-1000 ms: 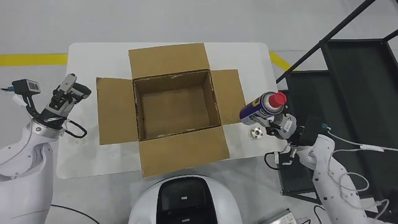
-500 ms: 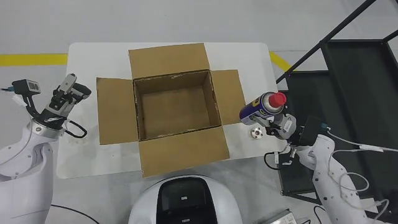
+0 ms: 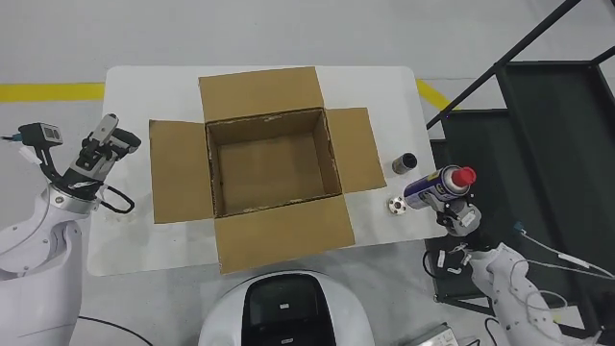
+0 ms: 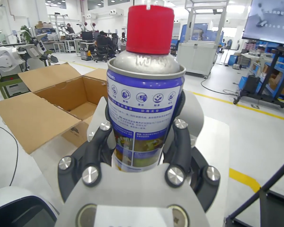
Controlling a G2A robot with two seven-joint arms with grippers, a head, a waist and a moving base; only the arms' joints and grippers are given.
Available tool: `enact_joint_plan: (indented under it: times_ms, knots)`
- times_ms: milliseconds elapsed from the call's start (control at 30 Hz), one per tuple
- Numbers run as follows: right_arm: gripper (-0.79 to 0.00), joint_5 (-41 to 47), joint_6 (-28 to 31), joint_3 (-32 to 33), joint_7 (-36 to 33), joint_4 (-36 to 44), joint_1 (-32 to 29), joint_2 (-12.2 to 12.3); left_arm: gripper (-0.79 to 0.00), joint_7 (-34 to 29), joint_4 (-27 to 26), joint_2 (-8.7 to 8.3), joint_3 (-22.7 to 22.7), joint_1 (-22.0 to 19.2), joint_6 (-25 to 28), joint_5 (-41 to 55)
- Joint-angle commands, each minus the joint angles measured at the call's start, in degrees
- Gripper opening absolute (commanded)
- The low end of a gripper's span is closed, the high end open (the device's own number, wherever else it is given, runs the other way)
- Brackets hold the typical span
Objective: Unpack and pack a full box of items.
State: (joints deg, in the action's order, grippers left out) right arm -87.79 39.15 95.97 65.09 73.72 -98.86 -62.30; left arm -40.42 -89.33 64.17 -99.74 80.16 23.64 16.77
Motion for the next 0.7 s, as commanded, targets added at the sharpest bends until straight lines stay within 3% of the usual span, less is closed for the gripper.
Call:
enact_joint_plan:
  times_ms: [0,400,667]
  knots:
    - [-0.785,0.88,-1.02,-1.07,1.05,-4.92,1.83,-0.21,0.000,0.00,0.00,0.00,0.00,0.00,0.00,0.00]
    - [-0.785,1.91,-8.16,-7.93,8.20,-29.70,15.26,-1.89,0.000,0.00,0.00,0.00,0.00,0.00,0.00,0.00]
    - [-0.785,1.56,-10.67,-11.96,10.71,-40.27,21.66,-2.73,0.000,0.00,0.00,0.00,0.00,0.00,0.00,0.00]
